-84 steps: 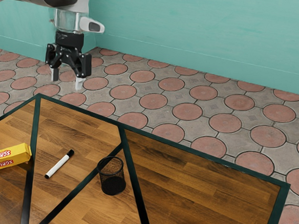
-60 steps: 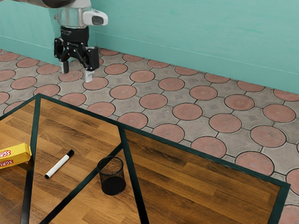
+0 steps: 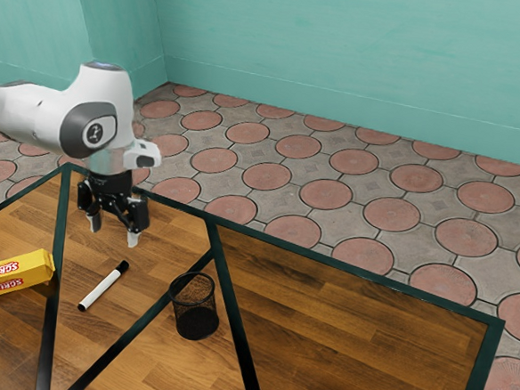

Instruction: Put the marker into the pen holder.

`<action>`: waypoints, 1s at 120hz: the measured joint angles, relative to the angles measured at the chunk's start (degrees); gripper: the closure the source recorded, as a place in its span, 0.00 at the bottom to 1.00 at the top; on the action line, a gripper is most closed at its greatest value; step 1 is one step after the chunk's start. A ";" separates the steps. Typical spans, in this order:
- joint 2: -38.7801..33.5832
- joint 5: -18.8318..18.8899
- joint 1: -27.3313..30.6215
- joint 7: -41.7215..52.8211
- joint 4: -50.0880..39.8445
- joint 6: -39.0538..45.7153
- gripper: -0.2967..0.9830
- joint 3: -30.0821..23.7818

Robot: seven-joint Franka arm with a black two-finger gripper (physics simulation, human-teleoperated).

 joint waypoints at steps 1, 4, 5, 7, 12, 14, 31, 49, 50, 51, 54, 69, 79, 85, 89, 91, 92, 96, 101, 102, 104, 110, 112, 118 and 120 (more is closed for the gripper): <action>0.14 0.06 0.12 0.10 -0.26 0.47 0.23 0.07; 0.71 0.21 0.46 0.47 -1.20 2.12 0.23 0.32; 0.87 0.26 0.60 0.60 -1.53 2.65 0.23 0.38; 1.12 0.33 0.84 0.84 -2.20 3.67 0.23 0.55; 1.75 0.43 1.18 1.41 -3.66 5.96 0.23 1.34; 1.99 0.47 1.38 1.65 -4.21 6.86 0.23 1.59; 4.80 0.70 2.45 4.50 -7.26 13.59 0.23 2.69; 6.04 0.78 1.89 6.99 -7.54 17.57 0.23 2.77; 6.13 0.78 1.90 7.11 -7.54 17.73 0.23 2.77; 6.22 0.78 1.90 7.23 -7.54 17.87 0.23 2.77; 6.60 0.79 1.93 7.58 -7.54 18.32 0.23 2.77; 8.85 0.67 1.98 9.14 -7.58 20.44 0.23 2.77; 9.73 0.58 1.98 10.01 -7.59 21.28 0.24 2.77; 10.04 0.54 1.98 10.49 -7.58 21.62 0.25 2.77; 10.18 0.52 1.97 10.78 -7.57 21.78 0.26 2.80; 10.22 0.51 1.98 10.92 -7.56 21.87 0.27 2.81; 10.24 0.50 1.98 10.99 -7.57 21.91 0.27 2.82; 10.37 0.49 1.98 11.26 -7.60 22.06 0.28 2.84; 10.67 0.48 2.00 11.58 -7.62 22.24 0.29 2.85; 10.76 0.47 2.00 11.64 -7.61 22.27 0.29 2.86; 10.90 0.46 2.02 11.76 -7.61 22.33 0.30 2.89; 11.24 0.39 2.01 12.09 -7.58 22.48 0.32 3.15; 11.30 0.34 2.03 12.19 -7.57 22.52 0.33 3.28; 11.40 0.12 2.08 12.49 -7.56 22.56 0.35 3.51; 11.42 0.01 2.08 12.58 -7.53 22.55 0.36 3.55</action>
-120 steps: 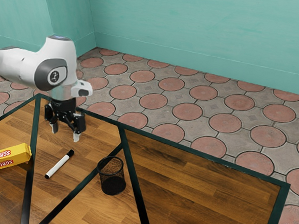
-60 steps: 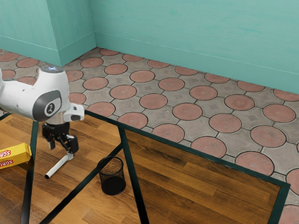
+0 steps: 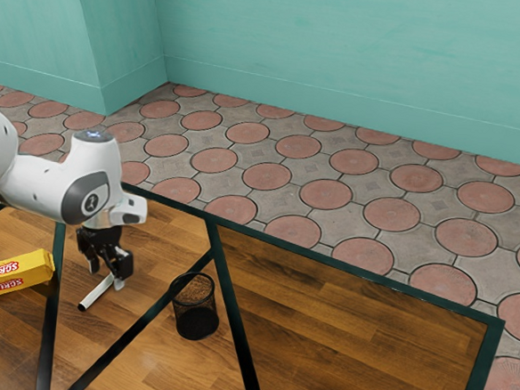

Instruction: Put the marker into the pen holder.

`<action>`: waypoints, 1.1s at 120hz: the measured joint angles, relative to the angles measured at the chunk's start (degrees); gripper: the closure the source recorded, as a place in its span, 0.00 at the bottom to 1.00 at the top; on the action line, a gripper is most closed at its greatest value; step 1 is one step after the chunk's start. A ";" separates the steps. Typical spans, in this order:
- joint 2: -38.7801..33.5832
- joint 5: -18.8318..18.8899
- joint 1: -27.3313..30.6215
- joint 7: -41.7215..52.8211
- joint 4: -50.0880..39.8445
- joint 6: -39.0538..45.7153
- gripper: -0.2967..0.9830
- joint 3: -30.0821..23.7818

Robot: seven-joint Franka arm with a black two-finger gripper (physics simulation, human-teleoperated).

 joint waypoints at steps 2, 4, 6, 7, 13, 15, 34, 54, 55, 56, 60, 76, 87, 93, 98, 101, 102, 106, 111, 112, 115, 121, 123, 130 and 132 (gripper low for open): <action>0.01 -0.13 0.00 0.09 0.02 -0.01 0.37 0.03; 0.03 -0.26 0.00 0.18 0.03 -0.02 0.38 0.05; 0.06 -0.40 0.00 0.27 0.04 -0.03 0.38 0.06; 0.07 -0.48 0.00 0.31 0.05 -0.03 0.39 0.07; 0.35 -0.96 0.00 0.55 0.17 -0.07 0.40 0.04; 0.41 -1.10 -0.01 0.62 0.21 -0.09 0.41 0.03; 1.26 -2.17 0.04 1.25 1.80 -0.97 0.45 0.08; 2.33 -2.63 0.03 1.77 2.33 -1.73 0.49 0.10; 2.33 -2.63 0.02 1.79 2.33 -1.76 0.50 0.10; 2.33 -2.64 0.02 1.82 2.34 -1.78 0.50 0.10; 2.30 -2.66 0.00 1.90 2.35 -1.86 0.52 0.11; 2.23 -2.71 -0.01 2.20 2.36 -2.04 0.59 0.11; 2.24 -2.75 -0.01 2.37 2.36 -2.02 0.63 0.11; 2.25 -2.76 -0.01 2.44 2.36 -1.99 0.64 0.11; 2.24 -2.77 -0.01 2.50 2.36 -1.97 0.65 0.11; 2.24 -2.78 -0.01 2.53 2.36 -1.96 0.66 0.11; 2.25 -2.78 -0.01 2.54 2.36 -1.96 0.66 0.11; 2.29 -2.78 -0.01 2.58 2.36 -1.95 0.67 0.11; 2.34 -2.78 -0.01 2.63 2.33 -1.93 0.68 0.11; 2.35 -2.77 -0.01 2.64 2.32 -1.93 0.68 0.11; 2.37 -2.76 -0.01 2.67 2.30 -1.92 0.68 0.11; 2.40 -2.75 -0.05 2.72 2.28 -1.88 0.69 0.11; 2.41 -2.74 -0.04 2.74 2.28 -1.87 0.70 0.11; 2.44 -2.74 -0.02 2.79 2.27 -1.80 0.71 0.11; 2.50 -2.73 -0.02 2.81 2.27 -1.78 0.71 0.11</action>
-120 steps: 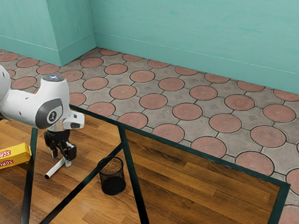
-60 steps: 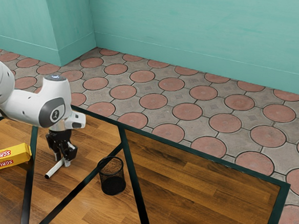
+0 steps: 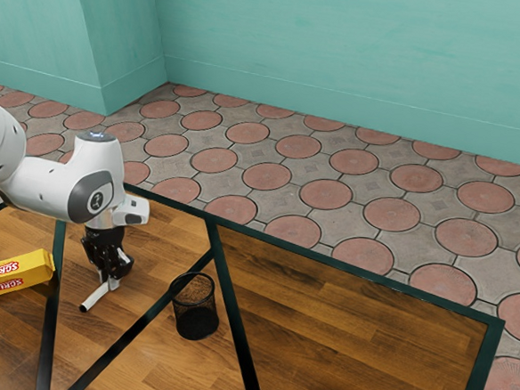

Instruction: Put the marker into the pen holder.

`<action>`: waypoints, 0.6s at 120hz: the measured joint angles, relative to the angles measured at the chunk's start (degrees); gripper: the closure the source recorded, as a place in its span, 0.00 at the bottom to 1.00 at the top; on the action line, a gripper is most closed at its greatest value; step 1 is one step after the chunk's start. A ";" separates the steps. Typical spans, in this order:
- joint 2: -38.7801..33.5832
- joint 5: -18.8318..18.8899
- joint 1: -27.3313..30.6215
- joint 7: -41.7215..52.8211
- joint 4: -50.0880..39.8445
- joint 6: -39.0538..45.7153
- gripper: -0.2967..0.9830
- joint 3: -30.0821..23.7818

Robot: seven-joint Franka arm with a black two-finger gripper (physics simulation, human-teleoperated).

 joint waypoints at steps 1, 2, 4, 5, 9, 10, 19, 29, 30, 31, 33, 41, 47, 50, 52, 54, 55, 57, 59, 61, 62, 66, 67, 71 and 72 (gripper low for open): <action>0.03 0.00 0.00 0.01 0.00 0.01 0.71 0.00; 0.05 0.00 0.00 0.01 0.00 0.04 0.71 0.00; 0.10 0.00 0.00 0.03 0.00 0.09 0.71 0.00; 0.13 0.00 0.00 0.03 0.00 0.12 0.71 0.00; 0.24 0.02 0.00 0.06 0.00 0.21 0.72 0.00; 0.26 0.03 0.00 0.06 0.00 0.22 0.72 0.00; 0.26 0.18 -0.01 0.04 0.00 0.34 0.73 0.00; 0.02 0.14 0.00 0.08 0.01 0.45 0.74 0.00; 0.01 0.13 0.00 0.08 0.00 0.46 0.74 0.00; 0.00 0.13 0.00 0.09 0.00 0.47 0.74 0.00; -0.02 0.12 0.01 0.09 0.02 0.49 0.74 0.00; -0.10 0.15 -0.01 0.09 0.03 0.56 0.75 0.00; -0.37 0.20 -0.06 0.06 0.01 0.61 0.76 0.00; -0.71 0.22 -0.08 0.04 0.00 0.70 0.76 0.01; -1.05 0.24 -0.10 0.02 0.00 0.77 0.76 -0.01; -1.43 0.26 -0.11 0.00 -0.01 0.87 0.76 -0.04; -1.63 0.27 -0.12 -0.01 -0.01 0.93 0.76 -0.06; -2.12 0.30 -0.14 -0.03 -0.01 1.08 0.76 -0.11; -2.70 0.32 -0.16 -0.05 -0.03 1.28 0.77 -0.19; -3.28 0.34 -0.18 -0.07 -0.05 1.52 0.77 -0.30; -3.72 0.35 -0.13 -0.08 -0.10 1.71 0.77 -0.47; -5.37 0.38 -0.15 -0.13 -0.30 2.57 0.77 -1.06; -5.79 0.39 -0.16 -0.14 -0.34 2.83 0.77 -1.24; -7.38 0.42 -0.18 -0.19 -0.53 4.21 0.77 -2.05; -7.72 0.42 -0.17 -0.20 -0.58 4.60 0.77 -2.28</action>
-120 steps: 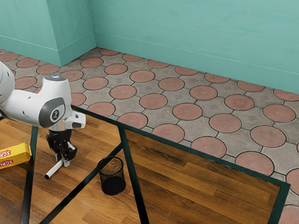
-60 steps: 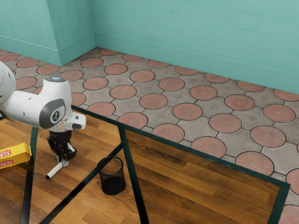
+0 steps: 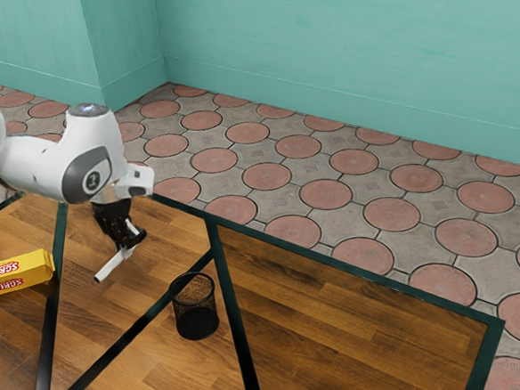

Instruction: Put the marker into the pen holder.

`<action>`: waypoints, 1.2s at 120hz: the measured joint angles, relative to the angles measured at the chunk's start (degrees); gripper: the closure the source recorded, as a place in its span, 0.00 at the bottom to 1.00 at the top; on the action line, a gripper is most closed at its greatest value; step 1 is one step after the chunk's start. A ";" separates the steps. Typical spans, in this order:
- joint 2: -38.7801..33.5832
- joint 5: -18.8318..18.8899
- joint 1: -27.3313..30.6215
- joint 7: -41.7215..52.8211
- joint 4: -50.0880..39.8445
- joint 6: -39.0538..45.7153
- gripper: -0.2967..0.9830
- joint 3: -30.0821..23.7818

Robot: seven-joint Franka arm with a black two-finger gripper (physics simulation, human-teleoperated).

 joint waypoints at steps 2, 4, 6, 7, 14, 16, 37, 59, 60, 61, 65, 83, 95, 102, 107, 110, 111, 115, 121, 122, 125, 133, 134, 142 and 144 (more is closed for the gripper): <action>-0.54 0.01 -0.04 -0.03 -0.16 0.81 0.77 -0.40; -0.94 0.02 -0.12 -0.06 -0.41 1.73 0.77 -0.74; -1.27 0.03 -0.08 -0.09 -0.67 2.75 0.78 -1.19; -1.41 0.03 -0.08 -0.11 -0.78 3.26 0.78 -1.40; -2.88 0.08 -0.10 -0.22 -2.00 7.34 0.78 -2.87; -3.37 0.09 -0.18 -0.25 -2.50 8.65 0.78 -3.22; -10.68 -0.05 0.02 -0.35 -10.78 23.96 0.79 -7.27; -16.04 -0.32 -0.06 -0.02 -16.02 33.26 0.78 -11.11; -16.10 -0.33 -0.05 0.00 -16.24 33.60 0.78 -11.30; -16.15 -0.34 -0.04 0.01 -16.43 33.92 0.78 -11.49; -16.39 -0.37 -0.04 0.08 -17.03 35.09 0.78 -12.22; -16.86 -0.85 0.01 0.34 -18.68 38.61 0.78 -16.27; -16.97 -1.54 -0.07 0.46 -19.88 39.94 0.78 -18.36; -16.86 -1.97 -0.14 0.52 -20.78 40.47 0.78 -19.05; -16.67 -2.21 -0.03 0.55 -21.14 40.76 0.78 -19.73; -16.56 -2.43 0.02 0.57 -21.24 40.91 0.78 -20.30; -16.53 -2.50 0.01 0.58 -21.26 40.95 0.78 -20.49; -16.30 -2.74 -0.07 0.60 -21.32 41.11 0.78 -21.13; -16.05 -3.00 -0.14 0.64 -21.41 41.31 0.78 -21.73; -15.99 -3.04 -0.15 0.64 -21.42 41.34 0.78 -21.80; -15.77 -3.13 -0.15 0.66 -21.45 41.42 0.78 -21.94; -15.23 -3.38 -0.05 0.71 -21.48 41.58 0.78 -22.70; -15.18 -3.45 0.00 0.71 -21.48 41.60 0.78 -22.86; -14.87 -3.94 -0.07 0.76 -21.49 41.71 0.78 -23.94; -14.82 -4.03 -0.13 0.77 -21.49 41.74 0.78 -24.10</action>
